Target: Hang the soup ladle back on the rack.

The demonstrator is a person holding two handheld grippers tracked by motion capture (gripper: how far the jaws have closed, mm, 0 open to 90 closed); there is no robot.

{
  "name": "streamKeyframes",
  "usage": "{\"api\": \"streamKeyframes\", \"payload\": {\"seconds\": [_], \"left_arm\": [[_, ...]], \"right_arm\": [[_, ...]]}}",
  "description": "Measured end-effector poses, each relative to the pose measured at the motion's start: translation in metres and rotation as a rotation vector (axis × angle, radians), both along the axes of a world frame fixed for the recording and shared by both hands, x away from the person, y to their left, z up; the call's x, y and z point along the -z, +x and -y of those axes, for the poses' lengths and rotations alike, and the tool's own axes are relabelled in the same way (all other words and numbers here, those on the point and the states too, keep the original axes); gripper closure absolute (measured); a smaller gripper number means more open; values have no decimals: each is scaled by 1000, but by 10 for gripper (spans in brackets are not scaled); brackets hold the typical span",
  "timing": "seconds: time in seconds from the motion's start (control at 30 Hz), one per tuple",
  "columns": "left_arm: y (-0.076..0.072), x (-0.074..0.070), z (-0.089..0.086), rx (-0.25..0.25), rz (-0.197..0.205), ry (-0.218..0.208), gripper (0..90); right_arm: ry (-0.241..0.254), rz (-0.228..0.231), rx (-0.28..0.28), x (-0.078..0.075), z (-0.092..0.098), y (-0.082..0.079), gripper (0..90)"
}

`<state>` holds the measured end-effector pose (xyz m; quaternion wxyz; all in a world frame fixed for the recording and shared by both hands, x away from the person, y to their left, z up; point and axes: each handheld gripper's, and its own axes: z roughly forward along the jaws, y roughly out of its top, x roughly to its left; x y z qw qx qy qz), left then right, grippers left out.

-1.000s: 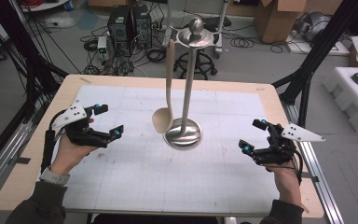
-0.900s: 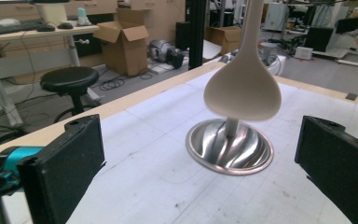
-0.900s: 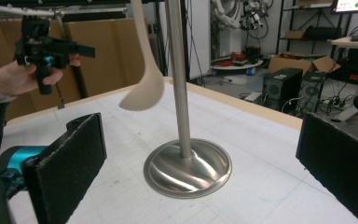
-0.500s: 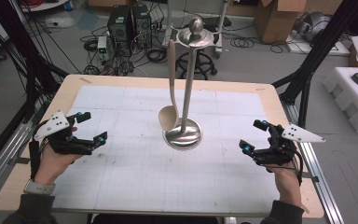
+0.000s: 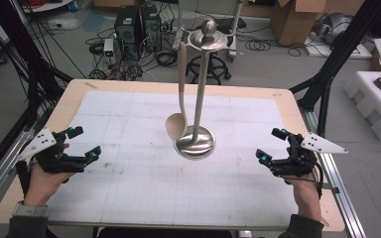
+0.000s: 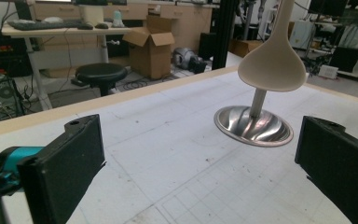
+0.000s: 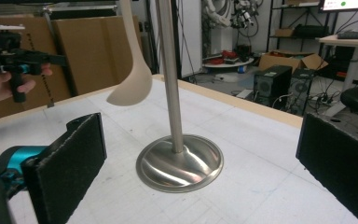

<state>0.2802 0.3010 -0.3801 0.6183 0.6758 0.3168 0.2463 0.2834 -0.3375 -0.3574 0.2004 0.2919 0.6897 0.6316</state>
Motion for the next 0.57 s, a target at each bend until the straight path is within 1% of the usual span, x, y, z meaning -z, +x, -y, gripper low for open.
{"api": "streamKeyframes", "payload": {"seconds": [0.07,0.13,0.23,0.27,0.33,0.4,0.43,0.53,0.57], "left_arm": [[-4,-1,-7,-7,2,-19,17],[-8,-2,-12,-13,12,-24,18],[-11,-1,-17,-13,18,-12,18],[-12,0,-18,-13,13,-7,18],[-12,3,-19,-17,3,1,18],[-11,4,-18,-20,-5,-5,18],[-10,4,-17,-14,-5,-7,18],[-8,1,-15,-6,3,-8,18],[-6,0,-13,5,12,-11,17]], "right_arm": [[-2,-2,6,2,2,0,5],[-2,-6,12,4,2,0,5],[0,-8,18,5,3,0,5],[2,-1,17,5,3,0,5],[9,5,19,4,2,0,5],[1,-2,18,4,1,1,5],[-2,-3,19,4,0,1,5],[-16,0,6,4,-5,2,5],[-20,3,5,4,-5,2,5]]}}
